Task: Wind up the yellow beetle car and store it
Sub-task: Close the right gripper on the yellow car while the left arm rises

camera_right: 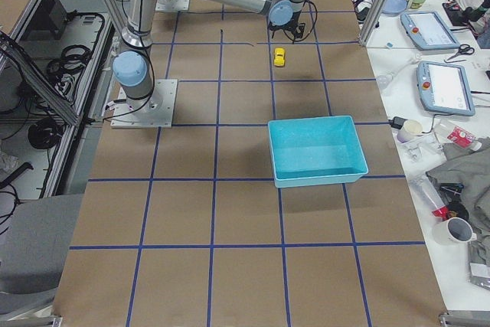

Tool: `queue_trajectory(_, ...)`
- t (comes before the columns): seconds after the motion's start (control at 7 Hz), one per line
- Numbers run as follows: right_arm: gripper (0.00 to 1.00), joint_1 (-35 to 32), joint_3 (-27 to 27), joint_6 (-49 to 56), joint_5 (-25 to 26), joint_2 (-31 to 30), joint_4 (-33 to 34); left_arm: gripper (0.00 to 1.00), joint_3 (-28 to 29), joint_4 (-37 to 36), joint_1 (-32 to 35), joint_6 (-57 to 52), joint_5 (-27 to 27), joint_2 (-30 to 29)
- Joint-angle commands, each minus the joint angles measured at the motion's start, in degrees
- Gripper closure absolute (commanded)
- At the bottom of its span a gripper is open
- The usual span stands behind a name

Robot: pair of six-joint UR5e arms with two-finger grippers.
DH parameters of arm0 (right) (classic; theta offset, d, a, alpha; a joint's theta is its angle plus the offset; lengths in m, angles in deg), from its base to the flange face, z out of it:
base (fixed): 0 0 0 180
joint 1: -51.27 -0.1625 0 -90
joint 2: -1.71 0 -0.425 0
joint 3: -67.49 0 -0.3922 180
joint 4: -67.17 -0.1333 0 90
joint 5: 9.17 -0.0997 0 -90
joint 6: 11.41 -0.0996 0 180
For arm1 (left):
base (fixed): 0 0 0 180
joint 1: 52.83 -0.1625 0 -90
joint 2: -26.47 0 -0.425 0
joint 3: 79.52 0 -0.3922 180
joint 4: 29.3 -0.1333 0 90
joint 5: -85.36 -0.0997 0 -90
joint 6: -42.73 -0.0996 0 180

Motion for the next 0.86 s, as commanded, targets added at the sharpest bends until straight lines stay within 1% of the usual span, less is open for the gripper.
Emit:
queue_trajectory(0.0,0.02,-2.00,2.39,3.17,-1.44,2.88,3.49,0.00,-0.48,-0.23,-0.17,0.09,-0.13,0.42)
queue_trajectory(0.14,0.02,-2.00,4.32,7.45,-1.53,3.06,7.60,0.00,-0.40,-0.23,-0.26,0.00,-0.13,0.42)
queue_trajectory(0.43,0.02,-2.00,7.58,7.93,-1.61,3.32,13.59,0.00,-0.48,-0.32,-0.35,-0.70,-0.13,0.42)
queue_trajectory(0.71,0.03,-2.00,7.60,8.02,-1.61,4.72,16.07,0.00,-0.57,-0.23,-0.44,-0.96,-0.13,0.33)
